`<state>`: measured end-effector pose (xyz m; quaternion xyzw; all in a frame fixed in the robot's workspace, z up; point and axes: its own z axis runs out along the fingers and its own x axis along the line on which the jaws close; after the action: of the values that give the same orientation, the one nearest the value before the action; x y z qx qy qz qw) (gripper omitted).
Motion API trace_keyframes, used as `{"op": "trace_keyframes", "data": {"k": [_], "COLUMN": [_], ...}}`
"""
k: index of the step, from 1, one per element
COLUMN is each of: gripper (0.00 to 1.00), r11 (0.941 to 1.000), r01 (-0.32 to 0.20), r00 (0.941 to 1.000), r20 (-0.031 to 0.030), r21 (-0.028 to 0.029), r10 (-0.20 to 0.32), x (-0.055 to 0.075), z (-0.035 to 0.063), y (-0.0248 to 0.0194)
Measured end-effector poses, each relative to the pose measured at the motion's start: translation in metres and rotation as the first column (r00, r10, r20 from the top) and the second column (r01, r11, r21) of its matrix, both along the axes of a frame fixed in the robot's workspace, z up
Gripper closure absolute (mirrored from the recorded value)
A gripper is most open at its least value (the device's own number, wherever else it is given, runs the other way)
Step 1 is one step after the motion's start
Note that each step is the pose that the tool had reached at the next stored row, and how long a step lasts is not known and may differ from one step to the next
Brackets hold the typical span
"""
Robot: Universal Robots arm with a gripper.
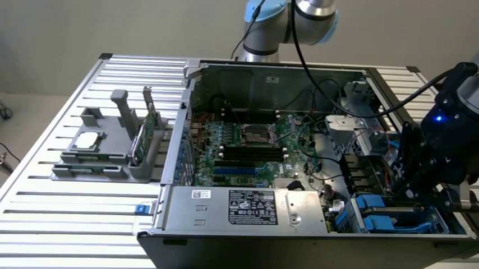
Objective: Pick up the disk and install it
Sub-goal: 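Insert the second disk wire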
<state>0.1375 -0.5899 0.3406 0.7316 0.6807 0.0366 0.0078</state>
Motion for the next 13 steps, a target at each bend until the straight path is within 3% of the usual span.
{"op": "trace_keyframes", "data": {"k": [8, 13], "gripper": [0.84, 0.84], "r11": [1.0, 0.9998], "r01": [-0.001, -0.002], "r00": [1.0, 1.0], "r20": [0.0024, 0.0057], "r21": [0.0054, 0.0208], "r10": [0.001, 0.002], "x": [0.0, -0.0002], "z": [-0.0025, -0.0034], "y": [-0.002, -0.0057]}}
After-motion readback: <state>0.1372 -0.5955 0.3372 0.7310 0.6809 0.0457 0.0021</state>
